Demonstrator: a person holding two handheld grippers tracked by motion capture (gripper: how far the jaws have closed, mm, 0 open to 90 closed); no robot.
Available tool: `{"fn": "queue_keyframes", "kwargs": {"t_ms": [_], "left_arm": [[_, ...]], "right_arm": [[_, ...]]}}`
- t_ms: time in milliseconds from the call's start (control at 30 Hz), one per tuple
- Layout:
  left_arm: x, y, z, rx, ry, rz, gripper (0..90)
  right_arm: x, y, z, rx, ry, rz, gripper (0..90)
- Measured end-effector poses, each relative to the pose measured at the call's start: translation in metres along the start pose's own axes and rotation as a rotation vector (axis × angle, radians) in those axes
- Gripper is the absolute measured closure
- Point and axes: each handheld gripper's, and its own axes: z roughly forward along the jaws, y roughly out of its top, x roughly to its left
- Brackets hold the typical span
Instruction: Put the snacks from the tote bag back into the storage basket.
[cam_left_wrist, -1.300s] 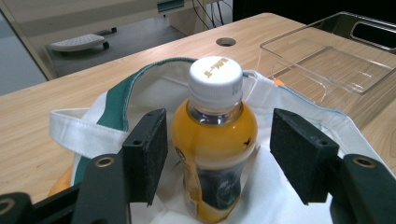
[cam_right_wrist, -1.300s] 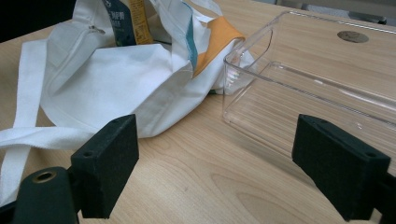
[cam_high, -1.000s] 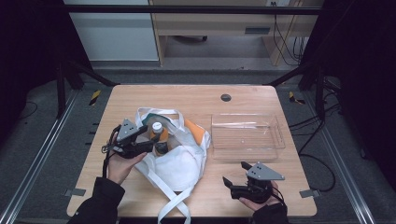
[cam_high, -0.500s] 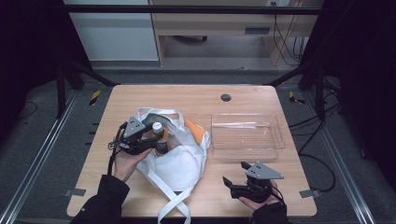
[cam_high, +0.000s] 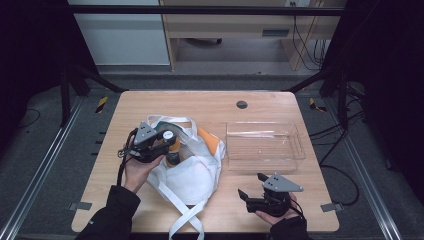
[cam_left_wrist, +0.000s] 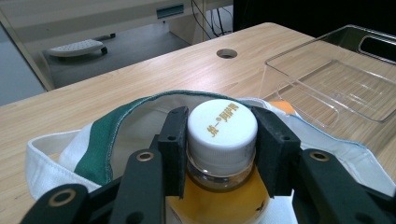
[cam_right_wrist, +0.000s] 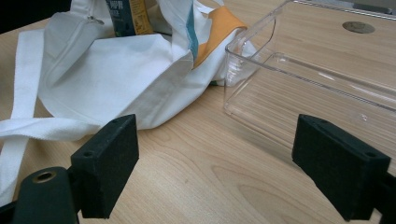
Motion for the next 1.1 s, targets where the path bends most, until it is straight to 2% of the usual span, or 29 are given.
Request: {"fn": "queue_keyframes", "kwargs": {"t_ms": [333,467,633,767,1100], "left_arm": [[-0.002,0.003,0.000,0.018,0.013,-0.006,58.4],[-0.002,0.006,-0.004,0.001,0.023,-0.011,58.5],[0.000,0.016,-0.018,-0.031,0.041,-0.003,58.5],[0.001,0.023,-0.027,-0.050,0.046,-0.016,58.5],[-0.007,0.035,-0.043,-0.049,0.044,-0.024,58.5]], "right_arm": [[0.000,0.000,0.001,0.004,0.007,0.003,15.0],[0.000,0.000,0.001,0.004,0.008,0.001,15.0],[0.000,0.000,0.001,0.001,0.007,0.006,15.0],[0.000,0.000,0.001,0.001,0.007,0.004,15.0],[0.000,0.000,0.000,0.001,0.008,-0.003,15.1]]}}
